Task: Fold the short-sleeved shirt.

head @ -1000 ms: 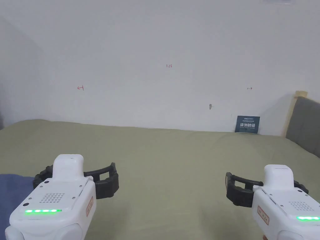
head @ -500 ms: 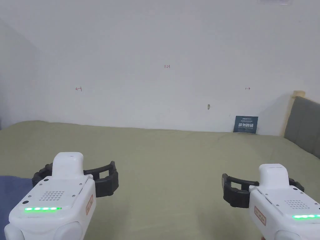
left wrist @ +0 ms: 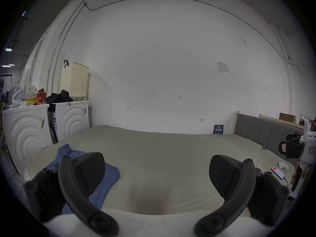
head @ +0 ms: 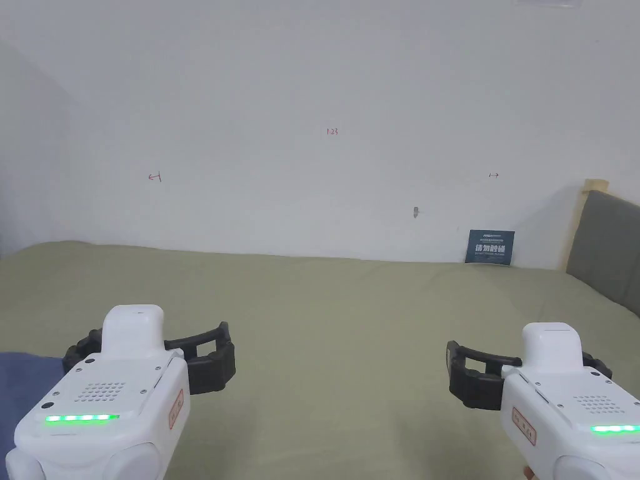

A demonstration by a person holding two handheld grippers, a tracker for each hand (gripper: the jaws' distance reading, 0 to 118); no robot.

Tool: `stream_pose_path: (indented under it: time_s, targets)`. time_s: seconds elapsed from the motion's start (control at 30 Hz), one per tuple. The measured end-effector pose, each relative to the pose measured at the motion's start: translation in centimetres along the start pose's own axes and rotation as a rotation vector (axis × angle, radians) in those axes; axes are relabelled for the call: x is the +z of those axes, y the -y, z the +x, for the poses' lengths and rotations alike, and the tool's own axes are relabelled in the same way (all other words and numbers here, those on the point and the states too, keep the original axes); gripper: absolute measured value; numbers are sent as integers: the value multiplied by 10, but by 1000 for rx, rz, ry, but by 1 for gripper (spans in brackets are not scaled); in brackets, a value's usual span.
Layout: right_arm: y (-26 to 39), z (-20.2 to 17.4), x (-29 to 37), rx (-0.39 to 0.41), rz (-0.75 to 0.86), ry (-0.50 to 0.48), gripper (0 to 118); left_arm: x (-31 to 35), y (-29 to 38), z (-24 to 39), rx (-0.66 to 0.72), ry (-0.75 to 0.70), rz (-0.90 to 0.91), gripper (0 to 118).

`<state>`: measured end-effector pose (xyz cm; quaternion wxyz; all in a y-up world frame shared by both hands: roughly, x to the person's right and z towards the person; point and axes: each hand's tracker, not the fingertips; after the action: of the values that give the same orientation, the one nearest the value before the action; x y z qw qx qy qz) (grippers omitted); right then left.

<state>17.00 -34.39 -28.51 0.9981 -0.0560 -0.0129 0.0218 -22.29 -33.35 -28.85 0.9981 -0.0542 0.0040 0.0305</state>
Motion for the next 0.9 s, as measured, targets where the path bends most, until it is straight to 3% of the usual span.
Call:
stream_pose_path:
  time_s: [0.5, 0.9]
  targets:
    - [5, 4, 6, -38, 35, -16, 118, -1, 3, -1, 8, 9, 21, 118]
    - [-2, 0, -5, -5, 22, -4, 118, -7, -3, -6, 13, 4, 20, 118]
